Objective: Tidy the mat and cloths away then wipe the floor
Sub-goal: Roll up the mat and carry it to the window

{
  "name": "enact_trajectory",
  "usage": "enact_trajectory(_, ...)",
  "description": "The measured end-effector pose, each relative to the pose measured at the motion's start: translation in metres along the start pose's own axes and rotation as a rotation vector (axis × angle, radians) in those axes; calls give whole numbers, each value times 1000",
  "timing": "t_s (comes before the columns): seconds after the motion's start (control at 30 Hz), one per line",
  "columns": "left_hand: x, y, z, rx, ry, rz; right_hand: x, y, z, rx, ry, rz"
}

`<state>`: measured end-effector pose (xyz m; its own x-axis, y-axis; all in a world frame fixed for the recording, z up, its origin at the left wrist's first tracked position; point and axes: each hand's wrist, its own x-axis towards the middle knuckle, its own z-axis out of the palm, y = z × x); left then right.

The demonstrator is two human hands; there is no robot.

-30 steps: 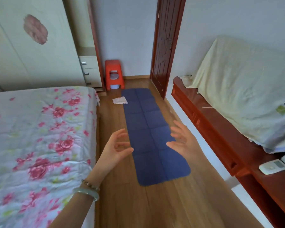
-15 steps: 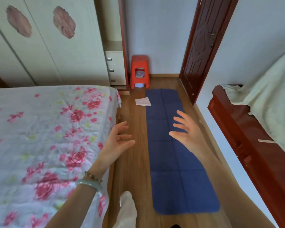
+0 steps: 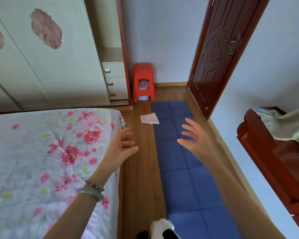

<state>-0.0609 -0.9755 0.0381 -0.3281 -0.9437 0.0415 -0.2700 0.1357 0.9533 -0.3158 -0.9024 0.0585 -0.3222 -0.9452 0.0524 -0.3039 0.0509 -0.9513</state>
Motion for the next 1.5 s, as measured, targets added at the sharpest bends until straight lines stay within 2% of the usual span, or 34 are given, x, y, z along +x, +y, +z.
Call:
enact_trajectory(0.17,97,-26,-10,-17,-3,-24,102,13,15,1,11,8)
enact_trajectory(0.47,323,-53,-13,-18,9,-68,324,34,25,25,41,-4)
enact_trajectory(0.7,451,-77,-20,49,15,-125,461,44,41,-13,-11,15)
enact_trajectory(1.0,645,-135,-45,9,-89,-161,637,89,91,-26,36,102)
enact_trajectory(1.27,835,-170,-87,92,-201,-196,806,117,135,1,104,208)
enact_trajectory(1.5,929,-244,-49,166,-348,-325,883,191,155,-11,112,388)
